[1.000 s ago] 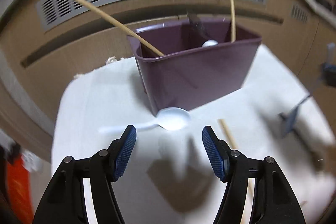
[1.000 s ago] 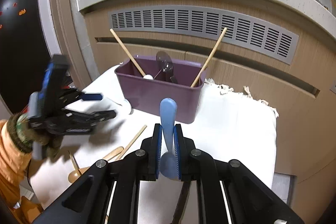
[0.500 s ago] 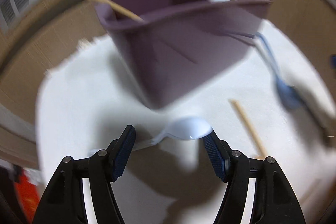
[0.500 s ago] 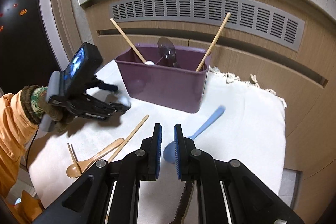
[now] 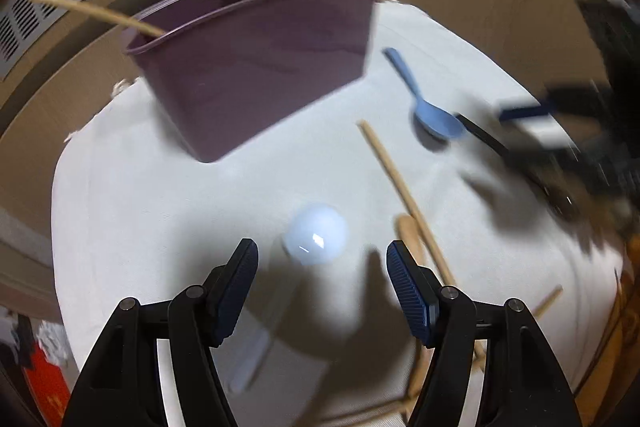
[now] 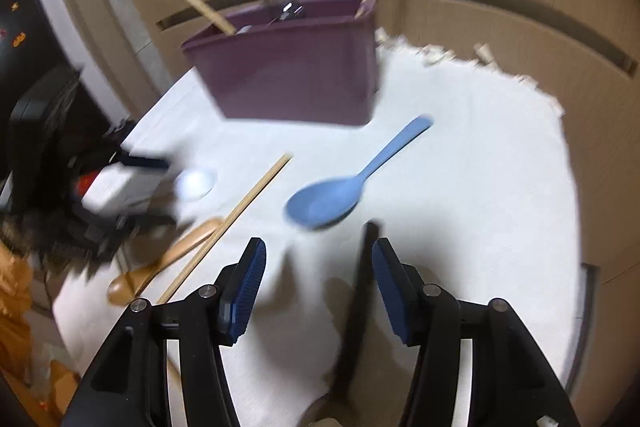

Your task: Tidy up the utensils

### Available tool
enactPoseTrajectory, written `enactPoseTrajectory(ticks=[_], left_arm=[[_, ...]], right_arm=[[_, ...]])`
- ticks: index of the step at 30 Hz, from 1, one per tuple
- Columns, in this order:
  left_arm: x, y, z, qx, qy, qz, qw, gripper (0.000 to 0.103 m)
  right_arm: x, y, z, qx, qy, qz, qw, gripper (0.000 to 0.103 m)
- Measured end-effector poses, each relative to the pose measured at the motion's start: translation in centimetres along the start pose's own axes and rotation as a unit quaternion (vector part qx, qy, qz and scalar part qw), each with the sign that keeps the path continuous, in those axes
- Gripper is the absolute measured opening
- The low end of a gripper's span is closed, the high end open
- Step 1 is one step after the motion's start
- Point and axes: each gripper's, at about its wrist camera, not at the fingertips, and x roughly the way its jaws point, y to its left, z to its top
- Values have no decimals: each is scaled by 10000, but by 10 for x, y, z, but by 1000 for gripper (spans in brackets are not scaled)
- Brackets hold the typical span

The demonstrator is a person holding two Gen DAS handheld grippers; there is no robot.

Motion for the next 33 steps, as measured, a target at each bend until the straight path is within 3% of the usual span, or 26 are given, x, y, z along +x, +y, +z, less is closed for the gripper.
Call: enactPoseTrajectory(ticks=[4,8,10,11,12,16,20,22,26,28,30,32,33], left_arm=[[16,9,8,-504,148,-80,9986,53],[21,1,9,-488,89,70,9987,53],[21,-7,5,-365,-18,278,9989,50],[17,-12,-1,-344,-83,266,9990,40],[15,-14,-3,-359,-112,245,9990,37],[10,-18,-10,-433,-283,409,9978,37],[-10,-26,-18,-424,-809,791,9927,37],[-22,-26,-18,-563,-1052,763,9899,37],[-61,-10,-16,-1101,-1772,764,9750,37],[-79,-1,-18,-1319,-2115,803,9651,37],[-96,8,-25,-1552,-2456,816,9534,37],[-108,14,-29,-1713,-2664,771,9454,37],[-112,16,-31,-1764,-2723,743,9430,37]], right_arm=[[8,14,-10,-79,213,337,9992,64],[19,23,-19,-63,428,509,9978,71],[20,27,-21,-87,376,495,9980,79],[20,30,-22,-98,387,479,9981,81],[21,32,-21,-88,392,474,9981,84],[23,32,-21,154,431,694,9965,103],[22,25,-21,605,362,759,9946,103],[22,22,-21,842,403,781,9926,103],[30,27,-7,513,930,756,9915,103],[26,27,0,468,834,437,9945,100],[11,31,10,290,273,-341,9986,99],[7,34,24,161,-89,-1162,9930,97],[8,32,28,248,-119,-1275,9915,90]])
